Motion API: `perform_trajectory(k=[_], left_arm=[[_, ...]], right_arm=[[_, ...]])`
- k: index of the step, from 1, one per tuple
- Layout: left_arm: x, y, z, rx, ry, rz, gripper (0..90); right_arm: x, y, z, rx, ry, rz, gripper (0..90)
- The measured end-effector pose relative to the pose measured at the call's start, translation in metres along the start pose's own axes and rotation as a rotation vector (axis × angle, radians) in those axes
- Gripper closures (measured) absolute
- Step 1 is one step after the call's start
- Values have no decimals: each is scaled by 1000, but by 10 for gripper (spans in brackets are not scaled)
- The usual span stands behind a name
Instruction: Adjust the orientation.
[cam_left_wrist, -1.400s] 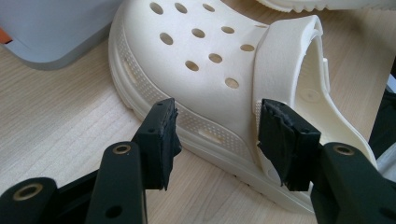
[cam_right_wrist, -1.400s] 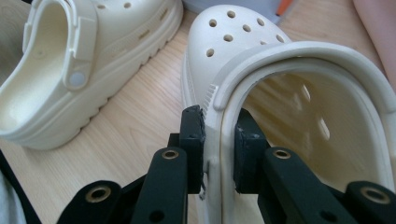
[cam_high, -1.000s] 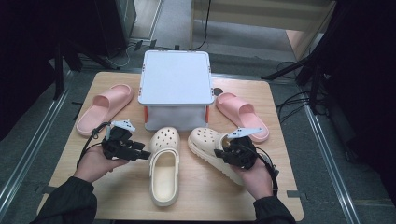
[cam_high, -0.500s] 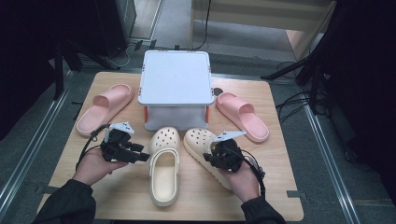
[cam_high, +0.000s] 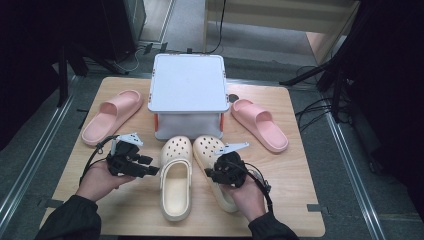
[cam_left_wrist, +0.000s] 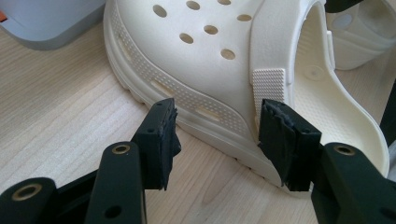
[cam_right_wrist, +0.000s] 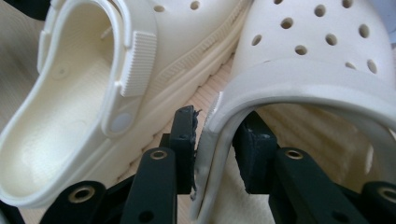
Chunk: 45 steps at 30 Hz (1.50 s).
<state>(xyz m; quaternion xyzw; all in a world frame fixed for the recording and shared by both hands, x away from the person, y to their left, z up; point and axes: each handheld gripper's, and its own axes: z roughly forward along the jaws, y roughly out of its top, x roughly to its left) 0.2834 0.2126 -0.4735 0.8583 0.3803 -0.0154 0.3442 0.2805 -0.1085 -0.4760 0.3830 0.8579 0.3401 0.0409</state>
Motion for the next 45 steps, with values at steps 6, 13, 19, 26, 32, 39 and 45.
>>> perform_trajectory(k=[6,13,19,26,32,39,45], left_arm=[[-2,0,1,-2,3,2,461],[-4,-1,0,-15,-2,-1,474],[-5,-1,-3,-37,-41,-16,679],[1,0,1,-39,-18,-22,757],[12,-3,9,-12,-11,-63,762],[13,-3,22,44,-43,-64,758],[9,-2,25,53,-52,-49,765]], right_arm=[[2,3,2,-24,45,20,651],[-3,1,-13,-66,77,6,632],[-13,-5,-46,-126,89,-27,822],[-44,-11,-56,-141,-2,-20,871],[-71,-18,-39,-94,-54,18,858],[-77,-17,-14,-30,-30,46,840],[-76,-16,-11,-37,-38,49,845]])
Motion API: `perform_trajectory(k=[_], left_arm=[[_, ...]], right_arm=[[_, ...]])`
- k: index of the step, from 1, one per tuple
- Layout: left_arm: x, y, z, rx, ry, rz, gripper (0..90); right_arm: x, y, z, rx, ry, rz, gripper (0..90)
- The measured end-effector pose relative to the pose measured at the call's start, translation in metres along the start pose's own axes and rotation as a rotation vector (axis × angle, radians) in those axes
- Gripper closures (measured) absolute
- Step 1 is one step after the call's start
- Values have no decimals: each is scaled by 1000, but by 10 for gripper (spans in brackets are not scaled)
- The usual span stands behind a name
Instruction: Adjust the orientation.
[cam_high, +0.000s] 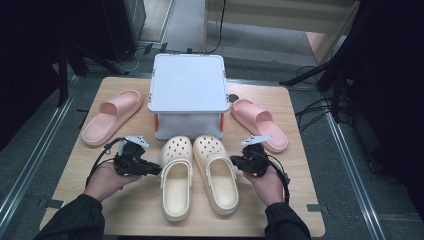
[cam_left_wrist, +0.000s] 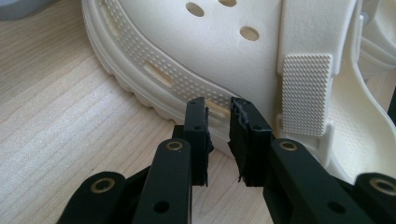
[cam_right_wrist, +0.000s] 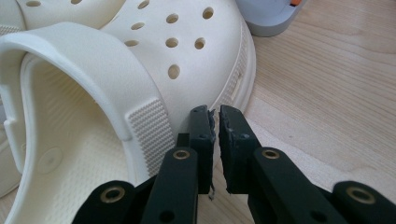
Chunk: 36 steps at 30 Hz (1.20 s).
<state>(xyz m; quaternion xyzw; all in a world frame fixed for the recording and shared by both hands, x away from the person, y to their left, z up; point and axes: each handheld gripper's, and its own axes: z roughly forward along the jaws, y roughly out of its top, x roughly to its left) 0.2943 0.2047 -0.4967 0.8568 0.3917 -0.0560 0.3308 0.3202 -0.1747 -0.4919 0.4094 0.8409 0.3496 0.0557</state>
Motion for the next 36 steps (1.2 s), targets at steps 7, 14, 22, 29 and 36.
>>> perform_trajectory(k=[7,14,22,29,36], left_arm=[[-7,0,4,11,-19,17,763],[-8,0,4,15,-26,16,760],[-8,2,-6,-24,-4,-5,694],[-7,4,-18,-47,-8,-37,697],[-7,13,-31,-80,3,-3,879]], right_arm=[[7,-1,3,-3,30,0,848],[10,-4,5,-25,57,13,857],[8,-3,-2,-59,46,20,780],[15,-3,-25,-127,50,40,701],[30,-4,-39,-162,79,27,662]])
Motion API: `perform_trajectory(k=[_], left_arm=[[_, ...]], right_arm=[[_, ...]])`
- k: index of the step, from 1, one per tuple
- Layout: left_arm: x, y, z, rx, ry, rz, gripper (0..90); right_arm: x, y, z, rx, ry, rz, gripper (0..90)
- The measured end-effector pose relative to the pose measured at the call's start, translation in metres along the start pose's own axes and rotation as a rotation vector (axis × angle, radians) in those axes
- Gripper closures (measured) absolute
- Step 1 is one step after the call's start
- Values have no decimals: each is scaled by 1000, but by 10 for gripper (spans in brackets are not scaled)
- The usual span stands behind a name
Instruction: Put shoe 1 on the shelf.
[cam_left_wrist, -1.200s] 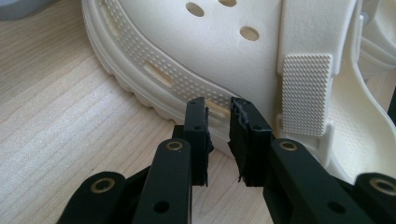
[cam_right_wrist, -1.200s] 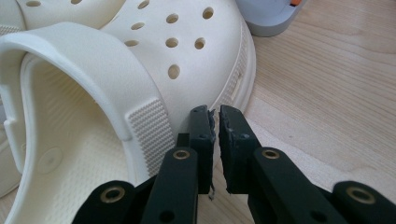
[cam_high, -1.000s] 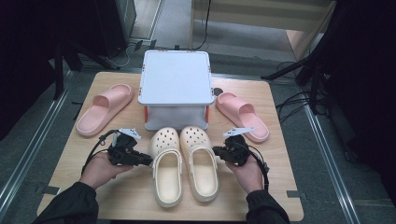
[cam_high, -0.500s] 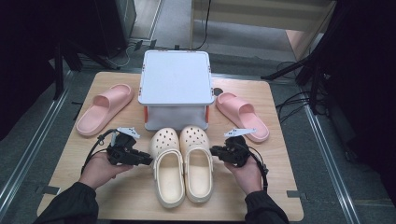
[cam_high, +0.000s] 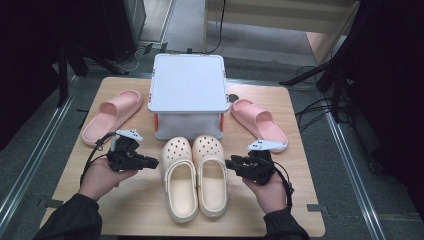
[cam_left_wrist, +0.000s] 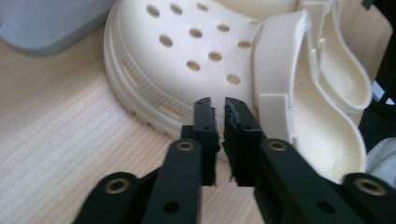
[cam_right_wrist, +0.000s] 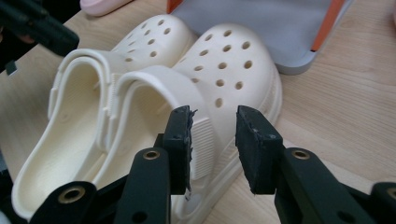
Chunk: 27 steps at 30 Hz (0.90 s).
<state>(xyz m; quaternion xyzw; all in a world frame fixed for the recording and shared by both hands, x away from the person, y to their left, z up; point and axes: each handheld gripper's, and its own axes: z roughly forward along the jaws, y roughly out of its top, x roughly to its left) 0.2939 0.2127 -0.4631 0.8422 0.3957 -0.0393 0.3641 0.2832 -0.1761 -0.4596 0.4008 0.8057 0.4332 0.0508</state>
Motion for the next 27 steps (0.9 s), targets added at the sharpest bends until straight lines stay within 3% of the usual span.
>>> perform_trajectory(k=[1,6,11,15,20,23,27], left_arm=[[1,2,0,0,14,5,879],[0,10,-1,-3,8,8,892],[3,23,-11,-42,-4,2,885],[6,36,-20,-72,14,11,874],[8,54,-30,-104,16,20,858],[8,66,-35,-131,-12,4,875],[2,82,-43,-132,14,60,886]], right_arm=[[5,0,-1,0,4,-11,654],[16,-2,-2,-1,26,-28,634],[30,-6,0,5,55,-43,583],[39,-7,10,18,75,-66,520],[46,-7,19,20,87,-71,507],[49,-7,23,20,95,-68,480],[54,-7,30,26,98,-61,446]])
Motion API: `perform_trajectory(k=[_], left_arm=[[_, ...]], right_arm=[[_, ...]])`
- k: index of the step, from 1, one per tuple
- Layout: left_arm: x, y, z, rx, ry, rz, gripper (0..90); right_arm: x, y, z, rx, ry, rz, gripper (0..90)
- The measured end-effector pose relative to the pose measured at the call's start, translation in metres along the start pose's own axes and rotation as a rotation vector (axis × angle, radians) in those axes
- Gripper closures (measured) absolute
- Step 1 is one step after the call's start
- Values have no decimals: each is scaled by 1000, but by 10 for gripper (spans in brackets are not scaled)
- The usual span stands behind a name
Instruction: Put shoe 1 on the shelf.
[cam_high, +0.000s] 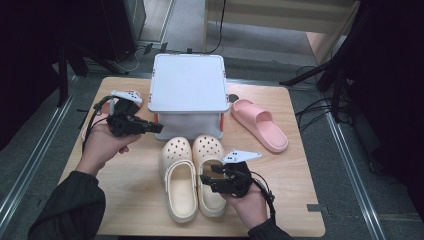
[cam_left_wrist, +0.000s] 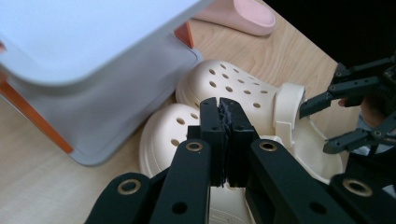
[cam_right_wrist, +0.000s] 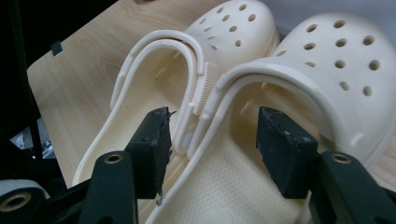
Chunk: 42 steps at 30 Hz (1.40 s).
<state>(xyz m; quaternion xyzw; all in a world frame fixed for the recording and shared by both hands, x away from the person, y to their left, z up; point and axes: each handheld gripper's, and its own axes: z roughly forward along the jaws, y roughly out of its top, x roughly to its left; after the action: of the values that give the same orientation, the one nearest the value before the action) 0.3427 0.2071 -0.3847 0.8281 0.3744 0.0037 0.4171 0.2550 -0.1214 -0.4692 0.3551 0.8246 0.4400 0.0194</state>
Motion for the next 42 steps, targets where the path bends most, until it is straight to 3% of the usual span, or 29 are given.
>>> perform_trajectory(k=[5,9,12,19,24,32,34,37,42], left_arm=[[5,12,-3,-3,6,1,890],[14,22,-1,4,23,4,890],[17,30,-2,-2,9,7,889],[27,44,-2,-3,43,14,884],[38,46,-2,-15,17,-2,881],[51,46,3,15,49,-9,883],[53,47,6,28,69,-3,883],[55,47,9,30,65,-4,886],[53,46,9,35,73,13,890]], right_arm=[[3,0,10,29,-23,-9,415],[4,0,17,45,-32,5,390],[5,0,22,48,-26,29,372],[8,2,33,61,-49,56,340],[14,3,44,64,-86,54,332],[17,2,62,83,-129,80,358],[16,1,65,86,-144,73,371],[17,2,69,89,-176,65,391],[16,3,71,85,-180,108,428]])
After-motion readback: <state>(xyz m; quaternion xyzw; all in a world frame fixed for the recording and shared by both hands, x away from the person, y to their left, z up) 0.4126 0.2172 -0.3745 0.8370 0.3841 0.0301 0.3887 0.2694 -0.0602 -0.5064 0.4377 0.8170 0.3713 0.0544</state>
